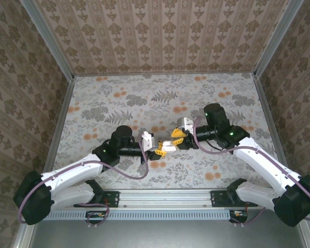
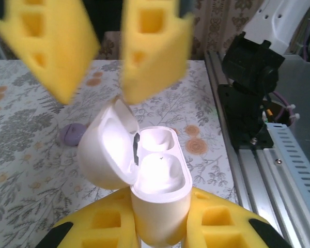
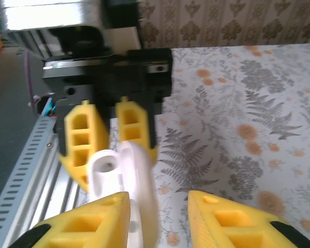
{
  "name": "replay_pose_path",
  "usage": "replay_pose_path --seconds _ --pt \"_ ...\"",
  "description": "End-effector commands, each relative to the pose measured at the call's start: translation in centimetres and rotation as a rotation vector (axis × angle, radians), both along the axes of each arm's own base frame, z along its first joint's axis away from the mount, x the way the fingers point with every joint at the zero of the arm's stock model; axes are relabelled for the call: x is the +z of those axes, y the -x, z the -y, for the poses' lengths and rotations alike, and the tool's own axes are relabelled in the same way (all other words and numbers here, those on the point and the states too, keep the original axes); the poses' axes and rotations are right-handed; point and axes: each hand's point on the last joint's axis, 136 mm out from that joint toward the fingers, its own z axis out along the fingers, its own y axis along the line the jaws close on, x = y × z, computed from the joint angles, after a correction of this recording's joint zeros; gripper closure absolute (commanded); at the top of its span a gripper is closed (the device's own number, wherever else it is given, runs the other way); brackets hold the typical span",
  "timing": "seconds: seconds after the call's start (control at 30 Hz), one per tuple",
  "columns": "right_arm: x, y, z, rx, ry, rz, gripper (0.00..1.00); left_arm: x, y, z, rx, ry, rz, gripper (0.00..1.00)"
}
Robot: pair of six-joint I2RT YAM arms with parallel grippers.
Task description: Insert the wireless bluetooth earbuds into the charging case
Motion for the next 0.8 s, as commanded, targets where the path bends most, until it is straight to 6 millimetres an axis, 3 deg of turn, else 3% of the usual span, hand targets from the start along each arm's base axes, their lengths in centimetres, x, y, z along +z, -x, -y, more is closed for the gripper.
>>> replay_pose_path --seconds 0.0,0.23,0.4,0.6,0.77 --pt "1.5 -0.9 -0.1 -0.020 -0.031 0.021 0.65 0.9 0.7 0.1 -0.041 0.030 0.027 0.82" --pt "1.9 -1.9 0.3 -0.107 -0.046 -0.047 0.64 0.0 -0.6 -0.3 0.055 0.041 0.013 0.83" --pt "1.9 -4.1 1.3 -0.308 -0.024 -0.195 0.63 -1.5 -4.1 -1.5 0.268 0.032 -0.004 0.83" --pt "-0.7 -6.1 2.9 -0.581 0.026 -0.476 0.58 -2.3 -6.7 -3.6 0.467 0.034 -0.004 0.83" --pt "-4.9 -6.5 4.6 -0.827 0.168 -0.726 0.57 -2.6 -8.3 -5.8 0.615 0.035 0.028 0.83"
